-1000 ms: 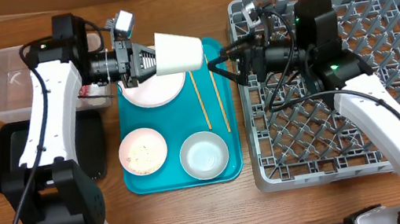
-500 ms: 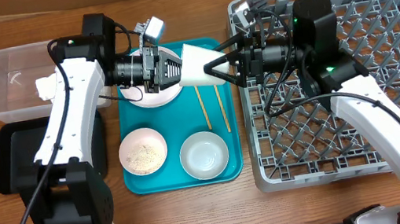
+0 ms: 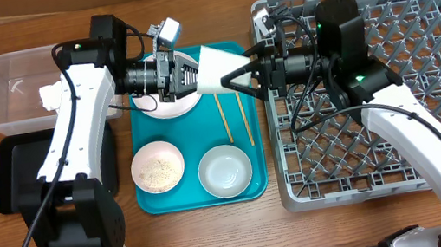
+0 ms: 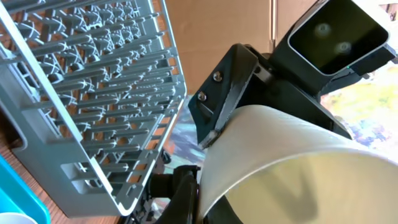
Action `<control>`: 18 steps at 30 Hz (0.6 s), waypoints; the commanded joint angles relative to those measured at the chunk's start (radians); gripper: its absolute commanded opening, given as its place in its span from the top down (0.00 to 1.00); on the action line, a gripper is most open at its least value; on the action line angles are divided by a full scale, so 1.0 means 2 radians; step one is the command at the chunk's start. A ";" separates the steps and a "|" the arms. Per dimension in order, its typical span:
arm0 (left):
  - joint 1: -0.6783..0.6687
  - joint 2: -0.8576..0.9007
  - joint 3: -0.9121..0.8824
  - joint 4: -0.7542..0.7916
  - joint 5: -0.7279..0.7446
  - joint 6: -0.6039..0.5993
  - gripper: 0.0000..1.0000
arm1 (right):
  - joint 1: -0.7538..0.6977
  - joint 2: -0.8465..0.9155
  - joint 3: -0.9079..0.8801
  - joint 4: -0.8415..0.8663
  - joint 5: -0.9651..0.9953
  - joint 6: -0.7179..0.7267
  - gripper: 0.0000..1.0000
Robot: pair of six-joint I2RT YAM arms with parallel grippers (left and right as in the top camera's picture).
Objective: Sort waste into correct bins and load items into the dishwasher
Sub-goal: 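Lower the white cup into the dish rack with the right gripper, release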
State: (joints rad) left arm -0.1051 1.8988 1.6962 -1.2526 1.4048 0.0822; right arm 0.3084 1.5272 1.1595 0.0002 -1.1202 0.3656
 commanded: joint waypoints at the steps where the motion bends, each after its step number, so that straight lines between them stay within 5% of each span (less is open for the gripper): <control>1: -0.003 -0.003 0.007 0.004 0.011 0.011 0.96 | 0.003 -0.002 0.009 0.001 -0.003 -0.001 0.33; 5: -0.003 -0.003 0.007 0.016 0.011 0.011 0.59 | -0.001 -0.002 0.009 0.001 -0.003 -0.001 0.38; 7: -0.003 -0.003 0.007 0.027 0.011 0.009 0.48 | -0.008 -0.002 0.009 0.001 -0.003 0.003 0.41; 14: 0.019 -0.003 0.007 0.091 -0.015 -0.012 0.34 | -0.063 -0.004 0.009 -0.079 0.023 0.018 0.41; 18: 0.039 -0.003 0.007 0.113 -0.133 -0.019 0.33 | -0.073 -0.027 0.009 -0.193 0.133 0.014 0.41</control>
State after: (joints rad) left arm -0.0570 1.8988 1.6970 -1.0485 1.3293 0.0551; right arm 0.1623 1.5253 1.1637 -0.3218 -1.0126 0.3912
